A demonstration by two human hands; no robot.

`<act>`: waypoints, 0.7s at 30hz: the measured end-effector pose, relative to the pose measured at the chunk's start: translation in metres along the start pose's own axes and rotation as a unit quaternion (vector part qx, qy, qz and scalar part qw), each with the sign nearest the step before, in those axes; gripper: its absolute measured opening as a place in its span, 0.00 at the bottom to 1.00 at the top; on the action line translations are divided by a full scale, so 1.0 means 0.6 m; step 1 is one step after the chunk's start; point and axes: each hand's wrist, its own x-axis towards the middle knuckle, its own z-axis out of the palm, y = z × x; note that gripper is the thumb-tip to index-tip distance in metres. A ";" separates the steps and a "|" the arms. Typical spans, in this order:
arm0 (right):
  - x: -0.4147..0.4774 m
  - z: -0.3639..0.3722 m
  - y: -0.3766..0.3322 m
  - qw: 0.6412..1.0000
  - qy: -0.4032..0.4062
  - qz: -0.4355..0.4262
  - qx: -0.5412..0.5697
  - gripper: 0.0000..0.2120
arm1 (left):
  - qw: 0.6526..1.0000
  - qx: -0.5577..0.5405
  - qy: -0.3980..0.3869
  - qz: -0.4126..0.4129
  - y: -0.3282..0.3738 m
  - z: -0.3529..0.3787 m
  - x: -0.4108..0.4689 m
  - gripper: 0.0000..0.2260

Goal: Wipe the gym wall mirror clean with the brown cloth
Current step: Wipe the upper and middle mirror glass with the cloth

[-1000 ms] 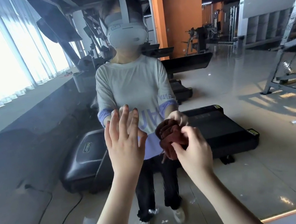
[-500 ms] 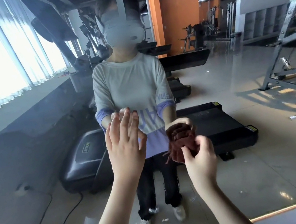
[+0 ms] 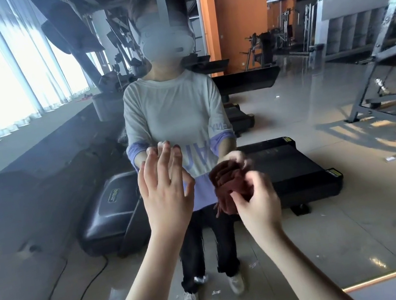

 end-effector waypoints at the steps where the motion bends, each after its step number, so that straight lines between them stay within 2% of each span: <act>1: 0.014 -0.006 0.002 1.000 -0.019 0.012 0.019 0.13 | 1.000 0.000 0.001 -0.001 0.002 -0.002 0.002 0.28; 2: 0.031 -0.014 0.004 0.998 -0.016 0.030 0.044 0.12 | 1.000 -0.004 0.006 0.002 0.004 -0.005 0.005 0.27; 6: 0.062 -0.036 0.008 0.986 0.140 0.071 0.064 0.14 | 0.998 -0.054 0.015 0.038 0.021 -0.014 0.022 0.29; 8: 0.046 -0.028 0.002 0.988 0.128 0.069 0.048 0.16 | 0.997 -0.068 0.007 0.046 0.032 -0.009 0.032 0.31; 10: 0.038 -0.021 -0.003 0.997 0.070 0.022 0.030 0.17 | 0.997 -0.058 0.008 0.044 0.039 0.000 0.038 0.32; 12: 0.058 -0.028 -0.007 0.998 0.046 -0.014 0.033 0.16 | 0.998 -0.043 0.018 0.041 0.041 0.007 0.039 0.31; 17: 0.114 -0.055 -0.017 0.982 0.169 0.035 0.078 0.15 | 0.998 -0.037 0.030 0.042 0.043 0.009 0.036 0.29; 19: 0.101 -0.043 -0.027 0.985 0.163 0.018 0.046 0.16 | 0.998 -0.034 0.030 0.040 0.043 0.009 0.037 0.29; 21: 0.091 -0.034 -0.038 0.991 0.127 -0.046 0.007 0.17 | 0.998 -0.036 0.027 0.038 0.045 0.008 0.037 0.29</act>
